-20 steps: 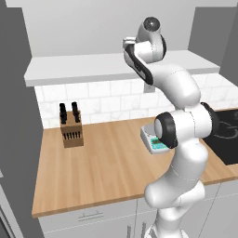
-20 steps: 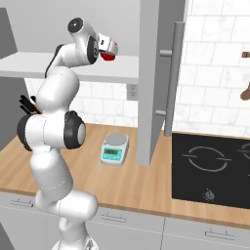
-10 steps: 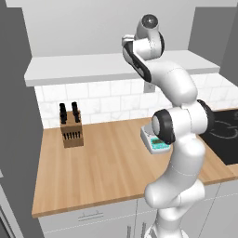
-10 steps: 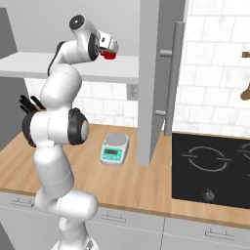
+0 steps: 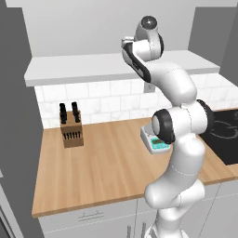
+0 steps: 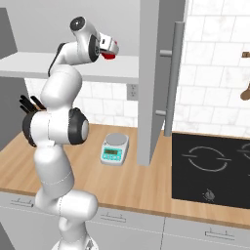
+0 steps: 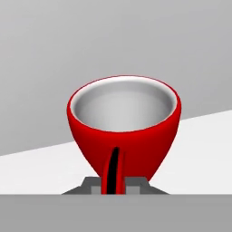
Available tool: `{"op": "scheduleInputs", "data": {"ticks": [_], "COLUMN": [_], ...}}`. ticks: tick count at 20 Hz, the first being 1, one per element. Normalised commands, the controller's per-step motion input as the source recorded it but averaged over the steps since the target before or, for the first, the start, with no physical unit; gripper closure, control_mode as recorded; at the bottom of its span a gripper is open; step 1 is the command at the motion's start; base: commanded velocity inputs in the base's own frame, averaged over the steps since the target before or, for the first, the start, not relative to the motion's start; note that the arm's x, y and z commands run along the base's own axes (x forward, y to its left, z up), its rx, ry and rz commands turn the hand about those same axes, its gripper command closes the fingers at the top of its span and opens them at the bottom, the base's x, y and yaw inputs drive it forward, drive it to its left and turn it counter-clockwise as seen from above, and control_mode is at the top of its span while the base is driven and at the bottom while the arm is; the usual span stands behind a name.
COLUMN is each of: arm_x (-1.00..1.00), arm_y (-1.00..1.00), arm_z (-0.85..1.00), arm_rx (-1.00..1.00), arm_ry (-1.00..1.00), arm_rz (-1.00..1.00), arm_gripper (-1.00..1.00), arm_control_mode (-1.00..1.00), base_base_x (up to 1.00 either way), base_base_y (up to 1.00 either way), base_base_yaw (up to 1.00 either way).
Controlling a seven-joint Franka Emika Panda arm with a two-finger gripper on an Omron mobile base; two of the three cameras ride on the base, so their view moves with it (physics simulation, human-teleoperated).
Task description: Gather all objects into one cabinet and sort the glasses and bowls to opposite sides.
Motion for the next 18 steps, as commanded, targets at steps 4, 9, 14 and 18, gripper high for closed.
{"op": "scheduleInputs", "data": {"ticks": [4,9,14,18], "arm_x": [0.04,-0.26,-0.94,-0.99], "arm_y": [0.00,0.00,0.05,0.18], "arm_z": [-0.15,-0.01,0.00,-0.05], "arm_rx": [0.00,0.01,0.02,0.01], "arm_ry": [0.01,0.03,0.00,-0.01], "arm_rz": [-0.02,-0.01,0.00,-0.01], "arm_gripper": [1.00,1.00,1.00,1.00], "arm_control_mode": [-1.00,-1.00,-1.00,-1.00], "base_base_x": [0.00,0.00,0.00,0.00], "base_base_y": [0.00,0.00,0.00,0.00], "base_base_yaw": [0.00,0.00,0.00,0.00]}}
